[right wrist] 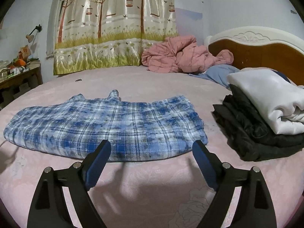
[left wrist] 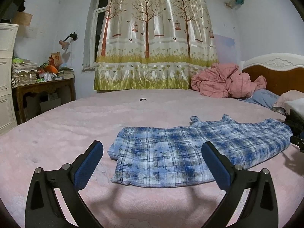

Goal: Fold large clothes

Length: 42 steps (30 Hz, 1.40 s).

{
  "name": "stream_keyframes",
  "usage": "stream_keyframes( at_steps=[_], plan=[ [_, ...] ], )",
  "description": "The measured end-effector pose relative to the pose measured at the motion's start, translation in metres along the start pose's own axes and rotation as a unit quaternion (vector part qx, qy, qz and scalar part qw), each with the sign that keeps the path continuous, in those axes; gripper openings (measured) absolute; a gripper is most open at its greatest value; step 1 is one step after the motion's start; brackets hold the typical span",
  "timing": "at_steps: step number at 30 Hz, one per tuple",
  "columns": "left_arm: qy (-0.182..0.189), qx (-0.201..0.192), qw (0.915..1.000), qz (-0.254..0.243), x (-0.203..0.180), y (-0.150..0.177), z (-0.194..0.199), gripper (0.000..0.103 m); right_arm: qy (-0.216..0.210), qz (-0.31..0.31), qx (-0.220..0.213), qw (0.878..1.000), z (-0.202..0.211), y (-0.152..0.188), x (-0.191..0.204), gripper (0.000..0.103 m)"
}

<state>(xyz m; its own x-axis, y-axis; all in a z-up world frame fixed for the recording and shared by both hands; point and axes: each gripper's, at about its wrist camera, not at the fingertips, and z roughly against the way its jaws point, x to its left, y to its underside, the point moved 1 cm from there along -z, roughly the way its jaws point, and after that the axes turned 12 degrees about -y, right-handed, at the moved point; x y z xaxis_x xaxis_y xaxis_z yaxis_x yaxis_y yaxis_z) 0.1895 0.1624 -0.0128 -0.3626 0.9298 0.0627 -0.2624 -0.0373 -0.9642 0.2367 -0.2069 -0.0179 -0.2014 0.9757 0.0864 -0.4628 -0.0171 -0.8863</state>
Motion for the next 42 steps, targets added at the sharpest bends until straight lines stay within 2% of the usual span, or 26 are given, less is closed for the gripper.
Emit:
stream_keyframes(
  at_steps=[2,5,6,8,10,11,12,15,18,20,22,26,27,28,29,30,31,34,35,36,39,42],
  plan=[
    [0.000,-0.001,1.0000,0.009,0.003,0.000,-0.002,0.103,-0.002,-0.006,0.008,1.000,-0.003,0.001,-0.002,0.089],
    [-0.002,0.020,0.9996,0.021,0.007,0.000,-0.012,0.103,0.014,-0.022,0.013,1.000,-0.001,-0.001,-0.005,0.089],
    [-0.002,0.025,0.9994,0.022,0.007,0.001,-0.014,0.103,0.004,-0.030,0.011,0.999,0.001,-0.003,-0.008,0.089],
    [-0.004,0.031,0.9994,0.017,0.005,0.001,-0.017,0.103,-0.044,-0.073,0.008,0.996,0.008,-0.005,-0.020,0.089],
    [-0.006,0.034,0.9993,0.010,0.002,0.002,-0.018,0.103,-0.075,-0.150,0.031,0.985,0.005,-0.005,-0.041,0.089],
    [-0.007,0.037,0.9993,0.007,0.001,0.002,-0.019,0.103,-0.091,-0.193,0.043,0.976,0.001,-0.004,-0.055,0.089],
    [-0.009,0.039,0.9992,0.005,0.001,0.003,-0.020,0.103,-0.090,-0.216,0.047,0.971,-0.002,-0.003,-0.065,0.089],
    [-0.010,0.041,0.9991,0.006,0.001,0.003,-0.021,0.103,-0.048,-0.223,0.057,0.972,-0.015,-0.004,-0.081,0.088],
    [-0.008,0.044,0.9990,0.009,0.002,0.004,-0.023,0.103,-0.075,-0.244,0.086,0.963,-0.039,0.000,-0.089,0.088],
    [-0.007,0.049,0.9987,0.013,0.003,0.005,-0.025,0.103,-0.070,-0.253,0.074,0.962,-0.045,-0.001,-0.093,0.088],
    [-0.007,0.050,0.9986,0.017,0.004,0.006,-0.026,0.103,-0.067,-0.280,0.059,0.956,-0.052,-0.002,-0.100,0.088],
    [-0.002,0.050,0.9984,0.025,0.007,0.006,-0.027,0.103,-0.046,-0.346,0.010,0.937,-0.062,-0.001,-0.117,0.087],
    [-0.001,0.052,0.9983,0.025,0.007,0.007,-0.027,0.103,-0.031,-0.344,0.006,0.938,-0.064,-0.002,-0.115,0.075],
    [0.001,0.054,0.9982,0.026,0.007,0.007,-0.028,0.103,-0.005,-0.340,0.011,0.940,-0.069,-0.002,-0.112,0.047],
    [0.003,0.056,0.9981,0.027,0.007,0.008,-0.028,0.103,-0.002,-0.345,0.017,0.938,-0.074,-0.001,-0.113,0.035],
    [0.004,0.057,0.9980,0.029,0.008,0.008,-0.028,0.103,-0.016,-0.353,0.012,0.935,-0.076,-0.001,-0.115,0.017],
    [0.003,0.057,0.9980,0.029,0.008,0.008,-0.028,0.103,-0.026,-0.354,0.006,0.935,-0.076,-0.003,-0.115,0.014],
    [-0.008,0.040,0.9989,0.024,0.008,0.007,-0.022,0.103,-0.001,-0.264,-0.002,0.964,-0.066,-0.030,-0.086,0.011],
    [-0.011,0.032,0.9992,0.021,0.007,0.007,-0.019,0.103,0.000,-0.220,-0.018,0.975,-0.059,-0.041,-0.069,0.011],
    [-0.012,0.027,0.9994,0.018,0.006,0.007,-0.017,0.103,-0.016,-0.162,-0.035,0.986,-0.051,-0.054,-0.043,0.011],
    [-0.016,0.027,0.9994,0.011,0.003,0.006,-0.018,0.103,-0.088,-0.066,-0.036,0.993,-0.045,-0.071,0.020,0.011],
    [-0.015,0.032,0.9993,0.014,0.004,0.005,-0.021,0.103,-0.140,0.005,-0.012,0.990,-0.054,-0.068,0.076,0.011]
  ],
)
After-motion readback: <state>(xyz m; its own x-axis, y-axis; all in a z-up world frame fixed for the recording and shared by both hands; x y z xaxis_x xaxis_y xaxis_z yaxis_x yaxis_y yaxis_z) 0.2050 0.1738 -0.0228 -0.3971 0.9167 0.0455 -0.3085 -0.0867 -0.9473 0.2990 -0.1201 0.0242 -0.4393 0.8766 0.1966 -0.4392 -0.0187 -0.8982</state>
